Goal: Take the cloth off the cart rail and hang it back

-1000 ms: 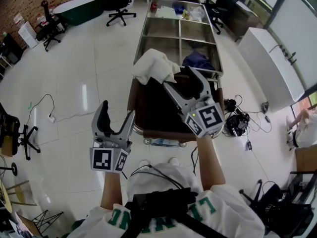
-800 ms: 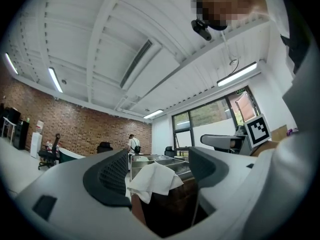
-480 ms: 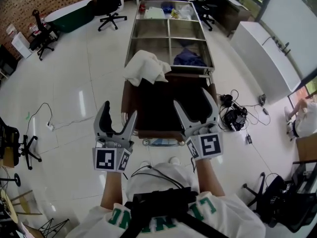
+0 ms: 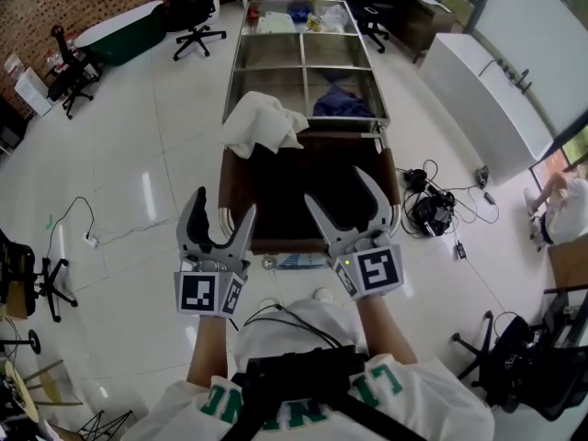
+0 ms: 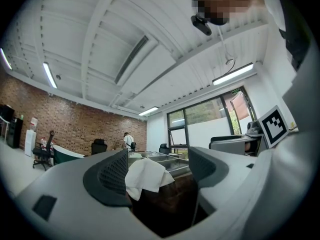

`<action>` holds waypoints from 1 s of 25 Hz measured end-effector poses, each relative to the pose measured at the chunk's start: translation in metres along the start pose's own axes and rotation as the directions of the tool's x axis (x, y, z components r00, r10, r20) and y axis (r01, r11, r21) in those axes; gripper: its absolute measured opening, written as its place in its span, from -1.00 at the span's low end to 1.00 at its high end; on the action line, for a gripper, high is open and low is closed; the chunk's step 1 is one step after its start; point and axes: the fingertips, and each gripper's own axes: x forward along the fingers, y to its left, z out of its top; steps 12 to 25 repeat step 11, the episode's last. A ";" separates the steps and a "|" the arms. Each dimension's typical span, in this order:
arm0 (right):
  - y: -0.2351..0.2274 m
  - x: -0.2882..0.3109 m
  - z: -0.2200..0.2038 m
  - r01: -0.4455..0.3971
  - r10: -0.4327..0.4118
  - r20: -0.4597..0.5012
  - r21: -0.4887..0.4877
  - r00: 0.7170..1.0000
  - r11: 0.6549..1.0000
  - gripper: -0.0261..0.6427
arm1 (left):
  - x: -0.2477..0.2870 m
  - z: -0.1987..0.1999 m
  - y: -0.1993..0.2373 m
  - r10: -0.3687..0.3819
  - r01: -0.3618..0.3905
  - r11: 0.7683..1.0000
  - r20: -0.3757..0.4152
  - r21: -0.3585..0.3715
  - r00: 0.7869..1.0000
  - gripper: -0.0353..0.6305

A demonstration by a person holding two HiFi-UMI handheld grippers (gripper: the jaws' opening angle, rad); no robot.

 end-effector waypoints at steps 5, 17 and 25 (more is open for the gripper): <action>-0.004 -0.002 -0.003 0.005 -0.004 -0.010 0.012 1.000 1.000 0.20 | 0.002 -0.001 -0.005 -0.012 0.012 1.000 -0.005 0.002 1.000 0.24; -0.002 -0.001 -0.004 -0.006 0.006 -0.014 0.019 1.000 1.000 0.20 | 0.002 -0.003 -0.003 -0.005 0.005 1.000 -0.015 -0.003 1.000 0.24; -0.002 -0.001 -0.004 -0.006 0.006 -0.014 0.019 1.000 1.000 0.20 | 0.002 -0.003 -0.003 -0.005 0.005 1.000 -0.015 -0.003 1.000 0.24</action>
